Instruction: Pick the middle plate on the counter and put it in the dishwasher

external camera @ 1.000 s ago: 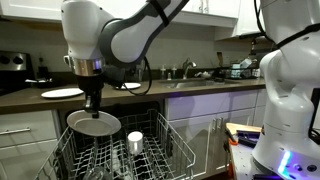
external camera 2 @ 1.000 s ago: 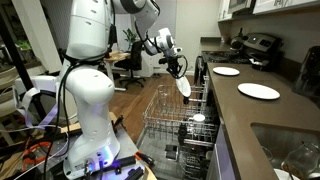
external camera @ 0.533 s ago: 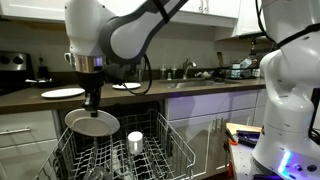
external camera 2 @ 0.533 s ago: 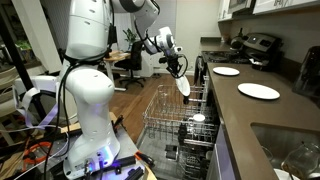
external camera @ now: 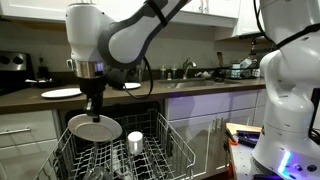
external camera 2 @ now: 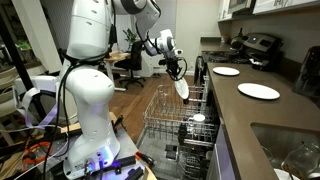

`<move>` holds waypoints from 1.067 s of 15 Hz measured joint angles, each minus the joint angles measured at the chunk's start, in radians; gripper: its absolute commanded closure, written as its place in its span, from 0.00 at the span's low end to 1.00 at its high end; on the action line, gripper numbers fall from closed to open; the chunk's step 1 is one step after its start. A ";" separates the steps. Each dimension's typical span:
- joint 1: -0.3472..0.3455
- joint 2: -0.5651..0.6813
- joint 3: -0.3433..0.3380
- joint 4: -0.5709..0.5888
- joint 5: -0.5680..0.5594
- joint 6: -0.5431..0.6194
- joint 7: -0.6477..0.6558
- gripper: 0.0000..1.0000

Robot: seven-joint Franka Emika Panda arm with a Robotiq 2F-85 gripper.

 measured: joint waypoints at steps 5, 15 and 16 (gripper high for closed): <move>0.000 -0.004 0.003 -0.016 0.083 0.000 -0.049 0.93; -0.018 -0.016 0.019 -0.062 0.244 0.027 -0.233 0.93; -0.025 -0.016 0.019 -0.067 0.245 0.030 -0.256 0.93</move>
